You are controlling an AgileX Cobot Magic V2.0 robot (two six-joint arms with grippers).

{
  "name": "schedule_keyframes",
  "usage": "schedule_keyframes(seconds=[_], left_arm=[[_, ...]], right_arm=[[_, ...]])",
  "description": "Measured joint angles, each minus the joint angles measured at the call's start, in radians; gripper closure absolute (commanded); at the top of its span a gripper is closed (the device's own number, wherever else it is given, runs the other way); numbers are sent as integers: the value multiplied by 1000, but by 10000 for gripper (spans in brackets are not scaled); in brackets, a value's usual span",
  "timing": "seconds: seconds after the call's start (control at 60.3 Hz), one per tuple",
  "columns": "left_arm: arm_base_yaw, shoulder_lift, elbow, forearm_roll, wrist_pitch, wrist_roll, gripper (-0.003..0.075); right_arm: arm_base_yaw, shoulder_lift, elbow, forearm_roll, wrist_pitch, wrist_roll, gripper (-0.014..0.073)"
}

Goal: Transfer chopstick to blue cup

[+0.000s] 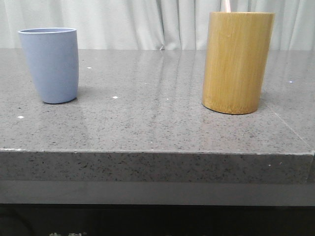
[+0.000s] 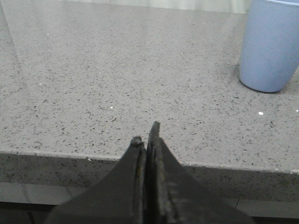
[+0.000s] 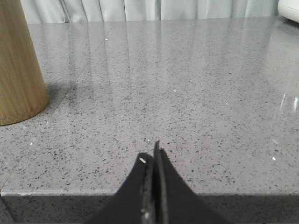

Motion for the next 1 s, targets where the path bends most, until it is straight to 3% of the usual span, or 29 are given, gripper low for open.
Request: schedule_keyframes(seconds=[0.995], left_arm=[[0,0,0,11,0,0,739]], right_arm=[[0,0,0,0,0,0,681]])
